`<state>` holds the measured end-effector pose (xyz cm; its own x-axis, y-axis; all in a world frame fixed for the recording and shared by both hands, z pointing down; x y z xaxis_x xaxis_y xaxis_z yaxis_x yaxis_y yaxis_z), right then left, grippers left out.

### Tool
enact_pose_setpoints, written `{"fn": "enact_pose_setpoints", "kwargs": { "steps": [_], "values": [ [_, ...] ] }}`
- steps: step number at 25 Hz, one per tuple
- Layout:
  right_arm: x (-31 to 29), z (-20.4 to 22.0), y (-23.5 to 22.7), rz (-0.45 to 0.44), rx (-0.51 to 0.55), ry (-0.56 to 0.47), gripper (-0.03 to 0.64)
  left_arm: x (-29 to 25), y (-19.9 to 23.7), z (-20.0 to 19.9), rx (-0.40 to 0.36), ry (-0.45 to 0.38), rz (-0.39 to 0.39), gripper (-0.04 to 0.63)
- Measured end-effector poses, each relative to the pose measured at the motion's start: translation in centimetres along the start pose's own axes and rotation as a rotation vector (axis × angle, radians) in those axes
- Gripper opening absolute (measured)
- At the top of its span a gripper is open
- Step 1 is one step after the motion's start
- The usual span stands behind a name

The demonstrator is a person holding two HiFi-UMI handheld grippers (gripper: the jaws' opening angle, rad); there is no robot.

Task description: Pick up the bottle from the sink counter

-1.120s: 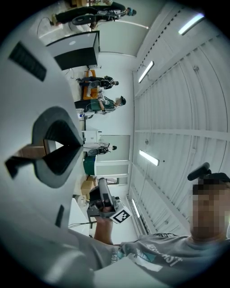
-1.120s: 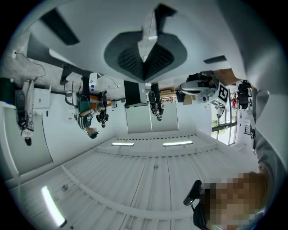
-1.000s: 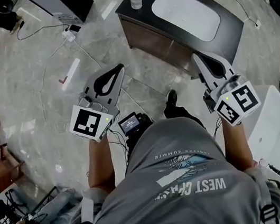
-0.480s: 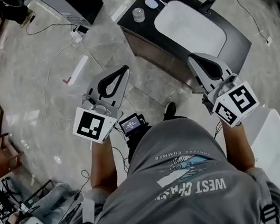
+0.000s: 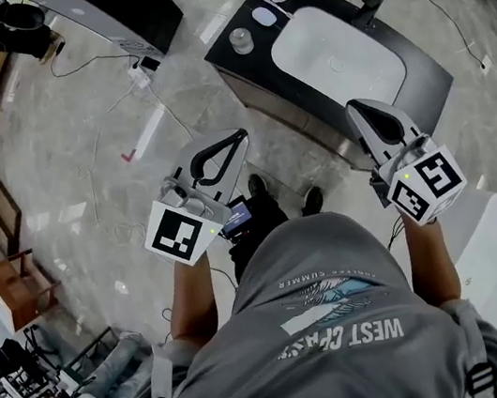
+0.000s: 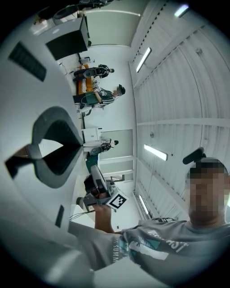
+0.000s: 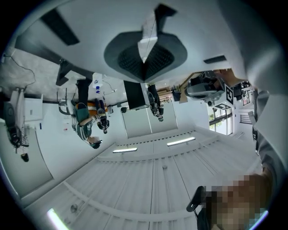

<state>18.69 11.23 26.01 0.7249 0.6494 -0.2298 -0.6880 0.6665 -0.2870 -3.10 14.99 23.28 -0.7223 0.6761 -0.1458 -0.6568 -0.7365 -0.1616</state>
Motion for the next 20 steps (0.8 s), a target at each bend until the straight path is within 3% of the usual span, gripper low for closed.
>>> {"fn": "enact_pose_setpoints", "kwargs": {
  "steps": [5,11,20],
  "values": [
    [-2.6,-1.6,0.7,0.062,0.013,-0.013,-0.003,-1.4,4.6,2.1,0.069,-0.021,0.078,0.002],
    [-4.4,-2.0,2.9,0.148,0.039,-0.035,-0.003,-1.6,8.9,1.7,-0.017,-0.103,0.158,0.002],
    [-7.2,-2.4,4.6,0.224,0.022,-0.047,-0.003,-0.9,12.8,3.4,0.012,-0.091,0.226,0.002]
  ]
}}
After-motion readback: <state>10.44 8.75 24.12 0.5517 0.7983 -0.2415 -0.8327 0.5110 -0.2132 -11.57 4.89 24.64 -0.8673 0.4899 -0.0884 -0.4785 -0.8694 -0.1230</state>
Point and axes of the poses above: the fingertips, and each gripper's own axes: x backward along the fingers, y to its left, z out of its underside, the point moved 5 cm from there along x, backward along the fingers, and after that the axes turned 3 degrees about -x, right-handed, at the moved point
